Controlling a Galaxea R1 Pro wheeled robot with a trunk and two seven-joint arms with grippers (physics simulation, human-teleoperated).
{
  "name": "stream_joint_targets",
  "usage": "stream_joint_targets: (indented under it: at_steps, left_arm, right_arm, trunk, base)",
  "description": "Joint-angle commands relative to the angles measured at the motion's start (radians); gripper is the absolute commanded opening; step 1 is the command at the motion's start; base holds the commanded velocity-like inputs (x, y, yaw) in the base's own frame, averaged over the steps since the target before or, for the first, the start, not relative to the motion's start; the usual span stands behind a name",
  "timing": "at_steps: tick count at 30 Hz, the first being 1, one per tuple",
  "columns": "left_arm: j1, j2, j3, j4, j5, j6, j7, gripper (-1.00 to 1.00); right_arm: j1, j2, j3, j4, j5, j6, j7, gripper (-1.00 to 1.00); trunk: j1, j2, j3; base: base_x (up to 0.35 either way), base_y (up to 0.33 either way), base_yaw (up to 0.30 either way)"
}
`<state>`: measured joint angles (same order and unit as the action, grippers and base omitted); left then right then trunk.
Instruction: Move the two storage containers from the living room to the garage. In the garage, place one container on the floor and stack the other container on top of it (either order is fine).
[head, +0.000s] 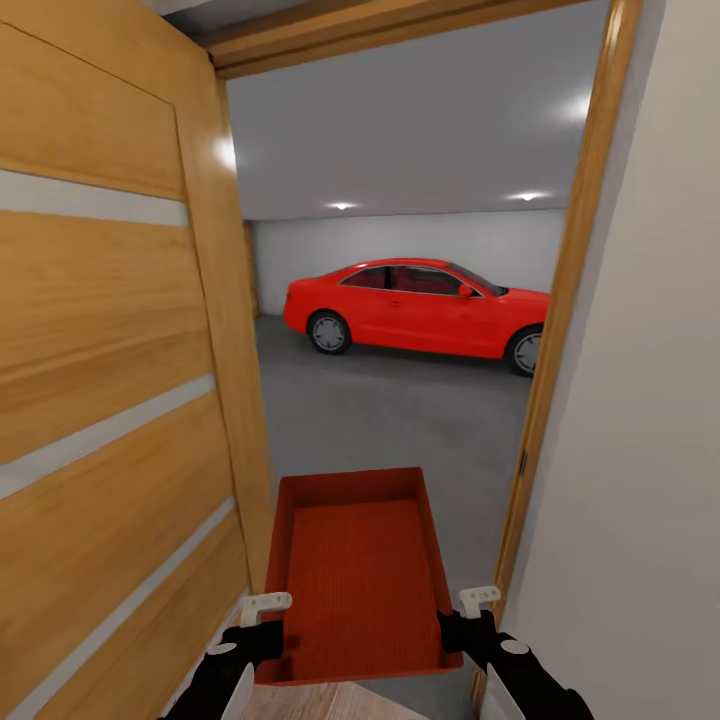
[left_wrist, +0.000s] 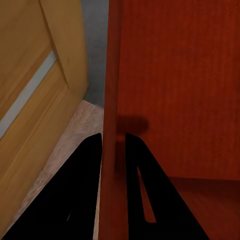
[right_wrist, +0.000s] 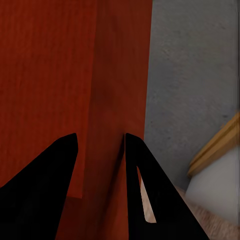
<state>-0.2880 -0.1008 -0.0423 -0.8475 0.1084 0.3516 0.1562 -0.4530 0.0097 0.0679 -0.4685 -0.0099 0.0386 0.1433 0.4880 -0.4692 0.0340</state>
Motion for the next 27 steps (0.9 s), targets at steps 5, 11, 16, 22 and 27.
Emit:
stream_joint_targets:
  at_steps: [5, 11, 16, 22, 27]
  left_arm:
    - [0.001, 0.018, -0.004, -0.001, -0.036, 0.007, 0.037, -1.0]
    - [0.001, 0.019, -0.004, -0.001, -0.036, 0.007, 0.037, -1.0]
    - [0.001, 0.02, -0.004, -0.001, -0.036, 0.007, 0.037, -1.0]
    - [0.001, 0.02, -0.004, -0.001, -0.036, 0.007, 0.037, -1.0]
    - [0.001, 0.02, -0.004, -0.001, -0.036, 0.006, 0.037, -1.0]
  right_arm:
    - [-0.001, -0.001, -0.005, -0.002, -0.03, 0.004, 0.056, -1.0]
    - [-0.001, -0.001, -0.005, -0.002, -0.03, 0.004, 0.056, -1.0]
    - [-0.001, -0.001, -0.005, -0.002, -0.03, 0.004, 0.056, -1.0]
    - [-0.001, -0.001, -0.005, -0.002, -0.03, 0.004, 0.056, -1.0]
    - [-0.001, -0.001, -0.005, -0.002, -0.03, 0.004, 0.056, -1.0]
  trunk:
    - [0.0, -0.001, 0.0]
    - [0.0, -0.001, 0.0]
    - [0.0, -0.001, 0.0]
    - [0.0, -0.001, 0.0]
    - [0.0, -0.001, 0.0]
  base:
    - [0.01, 0.014, -0.251]
    - [0.139, 0.175, -0.275]
    - [0.183, 0.221, -0.277]
    - [0.194, 0.22, -0.278]
    - [0.155, 0.143, -0.211]
